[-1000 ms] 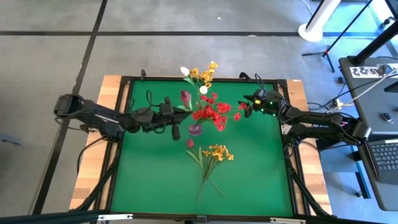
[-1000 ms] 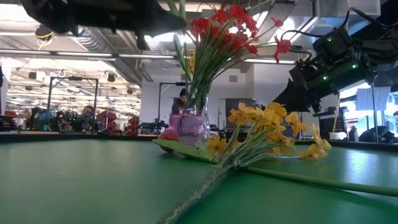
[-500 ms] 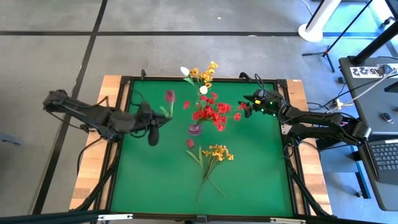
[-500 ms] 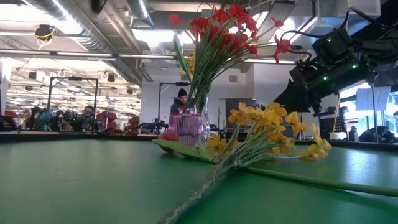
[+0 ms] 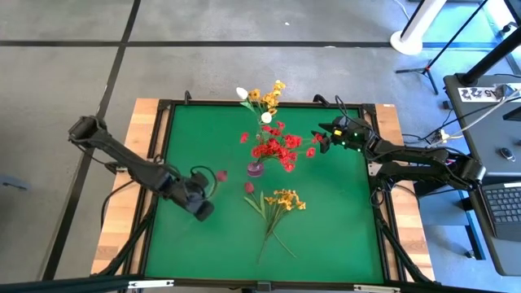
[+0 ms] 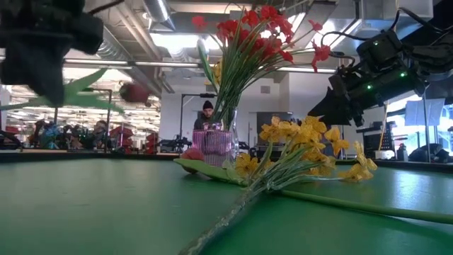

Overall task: Sort flowers into vase by color
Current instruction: Put the left red tulip into the violet vase, then put the yellow flowers into the transparent vase

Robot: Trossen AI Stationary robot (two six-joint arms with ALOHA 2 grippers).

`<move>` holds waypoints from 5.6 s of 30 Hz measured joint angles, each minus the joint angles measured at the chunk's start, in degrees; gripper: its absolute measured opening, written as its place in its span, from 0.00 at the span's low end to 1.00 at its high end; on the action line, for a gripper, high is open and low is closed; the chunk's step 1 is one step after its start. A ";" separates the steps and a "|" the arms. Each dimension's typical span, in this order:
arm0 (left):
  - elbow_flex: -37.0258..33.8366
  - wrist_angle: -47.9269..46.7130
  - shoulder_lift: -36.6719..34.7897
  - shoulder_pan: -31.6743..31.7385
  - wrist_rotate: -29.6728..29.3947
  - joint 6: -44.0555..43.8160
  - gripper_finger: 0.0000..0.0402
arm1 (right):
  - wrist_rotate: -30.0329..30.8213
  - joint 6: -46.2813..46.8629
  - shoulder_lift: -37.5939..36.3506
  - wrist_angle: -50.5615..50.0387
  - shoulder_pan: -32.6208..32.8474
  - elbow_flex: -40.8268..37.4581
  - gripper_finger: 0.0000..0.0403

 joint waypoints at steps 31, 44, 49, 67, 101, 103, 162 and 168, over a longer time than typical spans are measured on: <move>27.59 26.21 35.04 3.88 -1.29 26.85 0.36 | -1.76 -0.26 -0.02 0.02 0.00 0.00 0.64; 40.63 16.14 50.47 6.80 0.16 27.03 0.36 | -4.55 -0.27 -0.01 -0.22 0.00 0.00 0.64; 40.74 18.29 51.20 6.64 0.17 26.93 0.36 | -4.55 -0.20 -0.01 -0.60 0.00 0.01 0.64; 40.74 19.24 53.34 7.85 -1.12 25.45 0.05 | -4.53 -0.07 -0.02 -1.00 0.00 0.00 0.64; 55.74 3.20 17.13 -6.69 -62.39 65.60 0.00 | -13.50 1.82 -1.47 4.73 -0.04 0.00 0.64; 55.74 6.11 16.74 -3.91 -61.52 70.35 0.00 | -18.70 2.94 -2.66 8.89 -0.04 0.00 0.64; 55.65 59.38 28.49 39.54 9.90 70.39 0.00 | -22.82 -12.76 14.90 22.89 11.45 41.62 0.64; 55.65 57.31 28.95 39.30 9.77 70.40 0.00 | -21.92 -12.80 15.43 23.04 12.79 42.40 0.62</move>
